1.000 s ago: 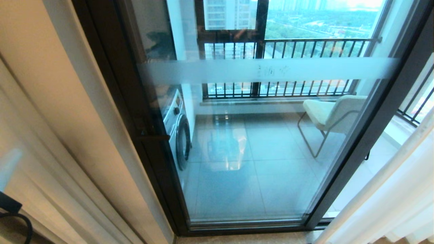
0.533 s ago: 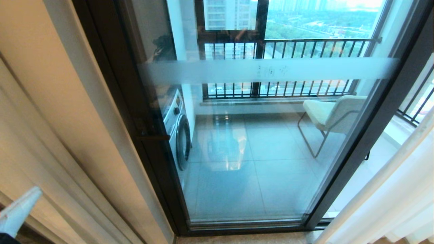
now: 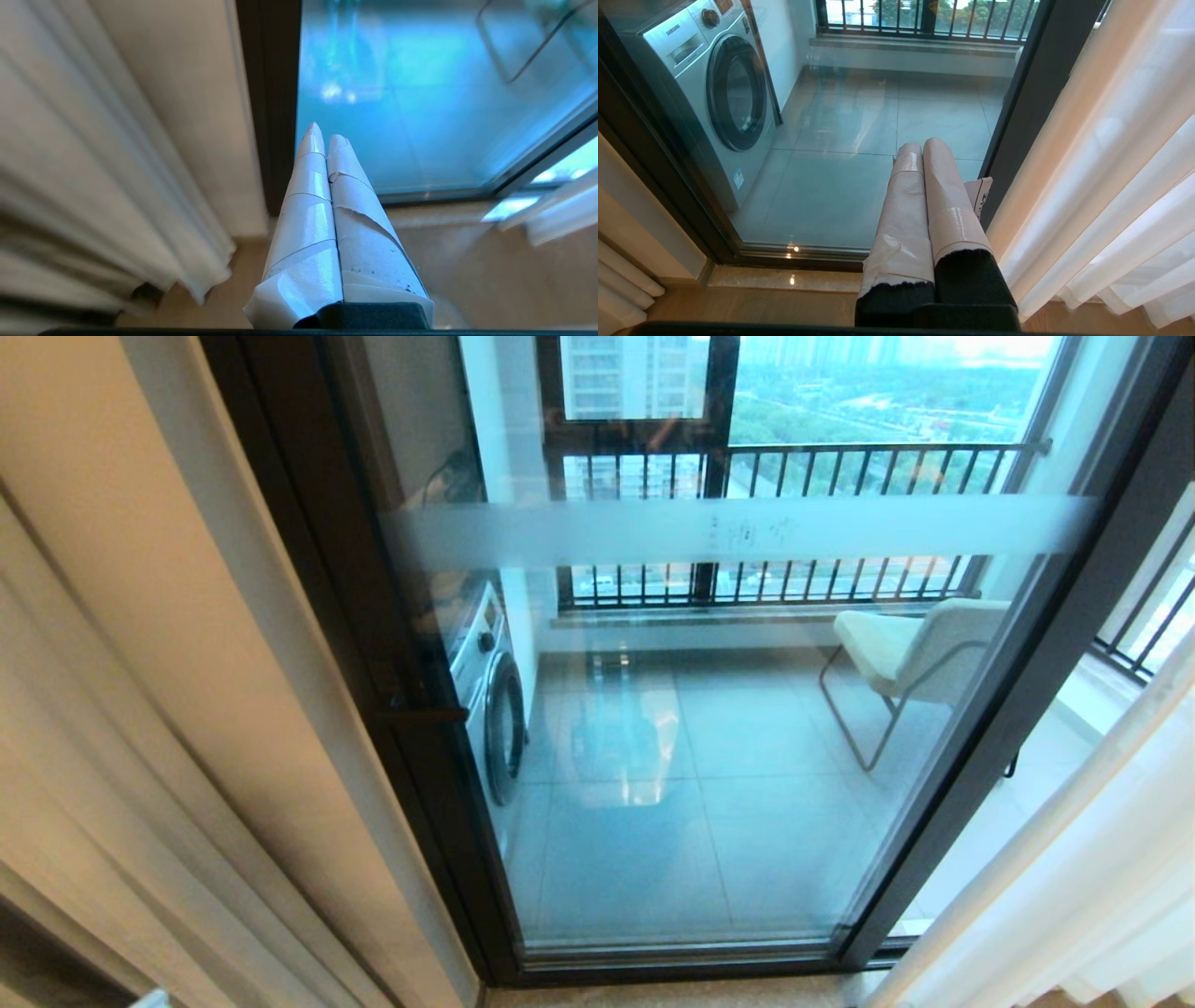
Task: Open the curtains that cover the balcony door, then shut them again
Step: Pull the inner curtains open on both sides
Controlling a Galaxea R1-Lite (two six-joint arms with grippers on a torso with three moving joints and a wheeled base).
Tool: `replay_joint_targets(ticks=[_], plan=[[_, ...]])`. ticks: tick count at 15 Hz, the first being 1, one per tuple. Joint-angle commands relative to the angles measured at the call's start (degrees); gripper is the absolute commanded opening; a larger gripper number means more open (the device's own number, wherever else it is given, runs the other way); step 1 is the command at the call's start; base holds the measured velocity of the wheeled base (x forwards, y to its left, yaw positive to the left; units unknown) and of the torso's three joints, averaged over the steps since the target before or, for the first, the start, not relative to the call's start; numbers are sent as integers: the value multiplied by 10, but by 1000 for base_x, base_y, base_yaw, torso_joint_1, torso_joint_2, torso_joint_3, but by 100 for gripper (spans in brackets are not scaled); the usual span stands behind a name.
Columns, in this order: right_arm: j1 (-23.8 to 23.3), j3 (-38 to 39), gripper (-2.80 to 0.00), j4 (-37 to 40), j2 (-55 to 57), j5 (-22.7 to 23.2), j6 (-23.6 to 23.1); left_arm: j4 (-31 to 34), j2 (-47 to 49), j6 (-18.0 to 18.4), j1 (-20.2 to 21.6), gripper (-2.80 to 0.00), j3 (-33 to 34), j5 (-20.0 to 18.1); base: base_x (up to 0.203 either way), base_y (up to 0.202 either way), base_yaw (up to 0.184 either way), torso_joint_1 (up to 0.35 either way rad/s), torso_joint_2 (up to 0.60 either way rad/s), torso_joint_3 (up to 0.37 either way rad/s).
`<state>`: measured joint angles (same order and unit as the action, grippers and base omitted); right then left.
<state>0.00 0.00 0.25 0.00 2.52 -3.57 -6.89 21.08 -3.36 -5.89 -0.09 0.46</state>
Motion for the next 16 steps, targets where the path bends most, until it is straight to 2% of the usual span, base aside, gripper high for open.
replay_joint_targets(ticks=[1,3,5,14,16], plan=[[0,0,-280,0,0,0,0,51,-47,17,-6,-280,0,7,0,0,0,0,0,0],[0,0,-280,0,0,0,0,55,-44,27,9,-280,0,8,0,0,0,0,0,0],[0,0,-280,0,0,0,0,61,-45,33,49,-280,0,7,0,0,0,0,0,0],[0,0,-280,0,0,0,0,70,-209,35,60,-280,0,7,0,0,0,0,0,0],[0,0,-280,0,0,0,0,71,-211,38,61,-280,0,5,0,0,0,0,0,0]])
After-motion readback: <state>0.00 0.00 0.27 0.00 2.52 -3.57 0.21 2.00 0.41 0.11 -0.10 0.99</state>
